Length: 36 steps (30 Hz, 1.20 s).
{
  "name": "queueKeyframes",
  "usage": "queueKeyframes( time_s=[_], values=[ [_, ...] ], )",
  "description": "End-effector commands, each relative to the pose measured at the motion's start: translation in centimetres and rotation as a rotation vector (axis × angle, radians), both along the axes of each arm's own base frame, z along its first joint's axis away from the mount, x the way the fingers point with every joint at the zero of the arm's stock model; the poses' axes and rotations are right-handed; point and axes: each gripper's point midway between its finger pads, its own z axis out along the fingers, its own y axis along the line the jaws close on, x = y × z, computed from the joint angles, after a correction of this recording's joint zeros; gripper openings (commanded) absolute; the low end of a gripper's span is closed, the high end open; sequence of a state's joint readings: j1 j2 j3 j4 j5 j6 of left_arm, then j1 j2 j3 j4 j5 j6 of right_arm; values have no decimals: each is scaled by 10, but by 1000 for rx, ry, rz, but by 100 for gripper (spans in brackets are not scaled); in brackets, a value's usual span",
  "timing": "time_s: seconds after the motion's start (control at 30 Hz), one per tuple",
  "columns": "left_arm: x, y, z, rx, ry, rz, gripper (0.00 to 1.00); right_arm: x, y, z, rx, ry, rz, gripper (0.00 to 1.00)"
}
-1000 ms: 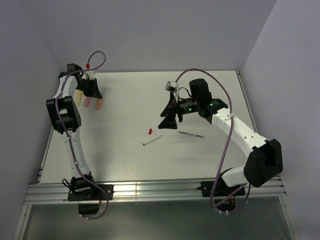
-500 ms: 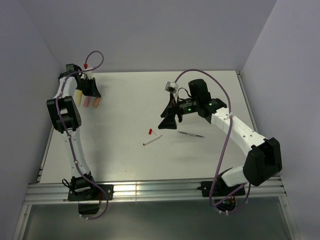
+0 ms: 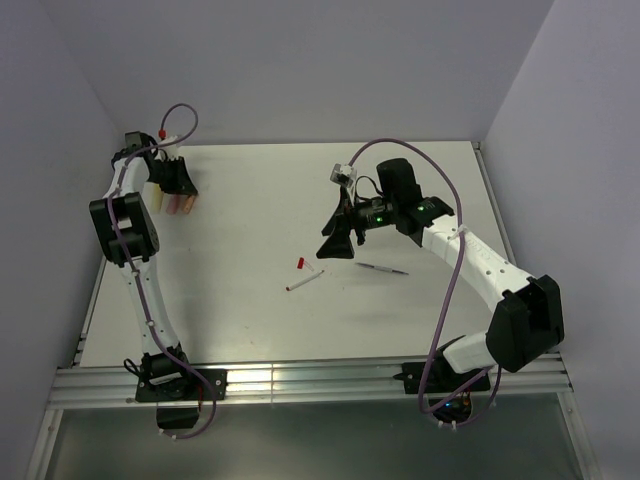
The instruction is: Insert the pens into the pen caps
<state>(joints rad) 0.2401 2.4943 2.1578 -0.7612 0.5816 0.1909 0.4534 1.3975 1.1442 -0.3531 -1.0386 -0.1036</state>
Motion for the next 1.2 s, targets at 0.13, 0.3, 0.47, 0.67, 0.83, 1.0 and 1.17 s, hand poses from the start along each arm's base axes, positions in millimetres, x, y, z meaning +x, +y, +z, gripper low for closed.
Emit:
queueKeyframes(
  time_s=[0.13,0.3,0.47,0.67,0.83,1.0,1.17],
  values=[
    [-1,19,-28,2,33,48,34,8,1,14,18,-53,-2,97],
    [-2,20,-27,4,33,55,43,7,0,14,16,-52,-3,98],
    [2,23,-22,14,17,69,46,6,-1,14,14,-54,-5,98],
    [-2,25,-12,38,14,78,46,6,-1,14,11,-60,-9,98],
    [-10,33,-6,94,21,100,45,7,-1,17,16,-66,-8,98],
    [-13,39,0,130,22,137,47,6,-1,17,16,-65,-7,98],
    [-17,38,2,159,40,148,47,5,-2,19,17,-75,-7,98]
  ],
)
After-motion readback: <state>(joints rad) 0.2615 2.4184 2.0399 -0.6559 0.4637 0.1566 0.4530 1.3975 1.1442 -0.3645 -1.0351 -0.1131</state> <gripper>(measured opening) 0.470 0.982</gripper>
